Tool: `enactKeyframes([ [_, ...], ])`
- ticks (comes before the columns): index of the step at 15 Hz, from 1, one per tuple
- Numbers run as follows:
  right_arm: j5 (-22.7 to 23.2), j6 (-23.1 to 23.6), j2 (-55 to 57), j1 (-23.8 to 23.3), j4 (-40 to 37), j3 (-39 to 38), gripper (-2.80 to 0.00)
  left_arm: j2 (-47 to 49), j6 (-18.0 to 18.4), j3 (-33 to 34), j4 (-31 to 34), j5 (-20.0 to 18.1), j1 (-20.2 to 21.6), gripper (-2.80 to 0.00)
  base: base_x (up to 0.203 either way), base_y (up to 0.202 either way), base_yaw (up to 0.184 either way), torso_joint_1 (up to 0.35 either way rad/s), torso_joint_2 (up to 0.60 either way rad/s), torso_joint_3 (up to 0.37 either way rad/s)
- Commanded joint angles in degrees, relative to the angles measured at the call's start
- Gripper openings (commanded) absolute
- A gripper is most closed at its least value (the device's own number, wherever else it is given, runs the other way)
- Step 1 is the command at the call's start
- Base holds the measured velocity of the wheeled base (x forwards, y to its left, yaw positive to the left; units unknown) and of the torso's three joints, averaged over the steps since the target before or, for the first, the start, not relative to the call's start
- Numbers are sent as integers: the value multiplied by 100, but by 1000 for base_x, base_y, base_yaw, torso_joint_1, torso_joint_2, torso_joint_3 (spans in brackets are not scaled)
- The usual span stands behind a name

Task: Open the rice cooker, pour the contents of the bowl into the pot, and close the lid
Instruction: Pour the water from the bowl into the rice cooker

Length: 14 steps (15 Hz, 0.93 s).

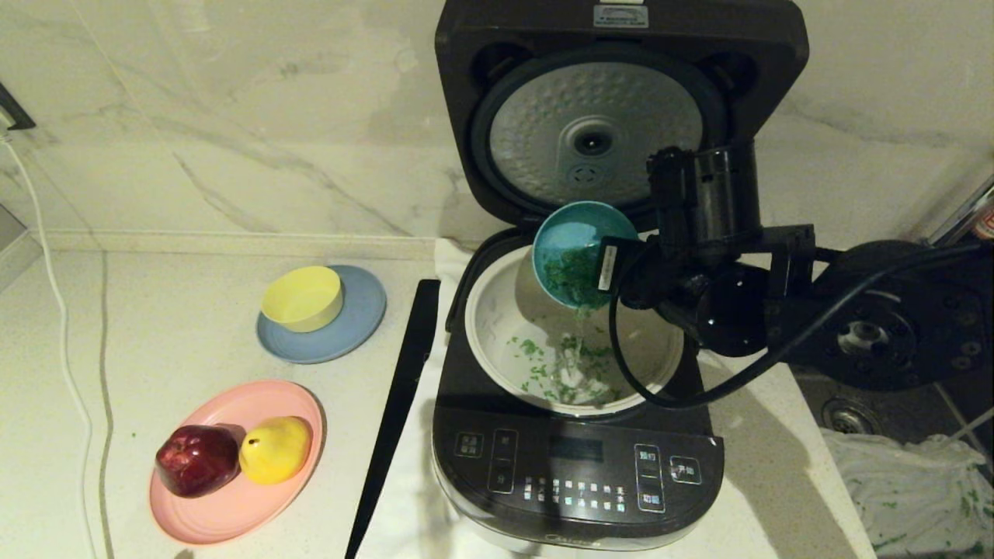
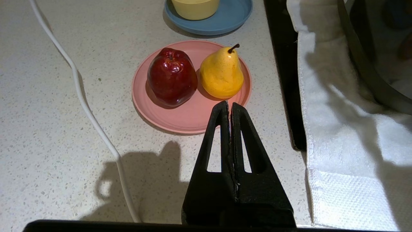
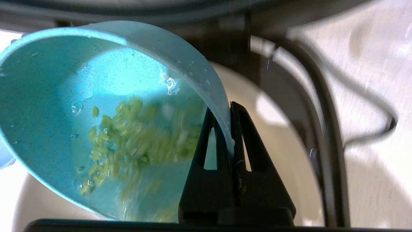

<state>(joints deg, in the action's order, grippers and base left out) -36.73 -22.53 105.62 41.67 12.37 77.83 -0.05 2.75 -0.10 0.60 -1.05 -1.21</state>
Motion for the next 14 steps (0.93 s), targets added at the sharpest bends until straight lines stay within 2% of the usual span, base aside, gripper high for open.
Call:
enactKeyframes([
  [1,-112,571,-74,16,1673,-676,-280,-4,2,1,2,-1,2,-280,0,0,0,0,0,0],
  [6,-359,1421,-5,373,3495,-1647,-280,-4,7,1,2,-1,6,-280,0,0,0,0,0,0],
  [9,-370,1610,227,421,4289,-1910,-280,-4,7,1,2,-1,6,-280,0,0,0,0,0,0],
  [14,-370,1789,164,412,5124,-2486,-280,-4,7,1,2,-1,-2,-280,0,0,0,0,0,0],
])
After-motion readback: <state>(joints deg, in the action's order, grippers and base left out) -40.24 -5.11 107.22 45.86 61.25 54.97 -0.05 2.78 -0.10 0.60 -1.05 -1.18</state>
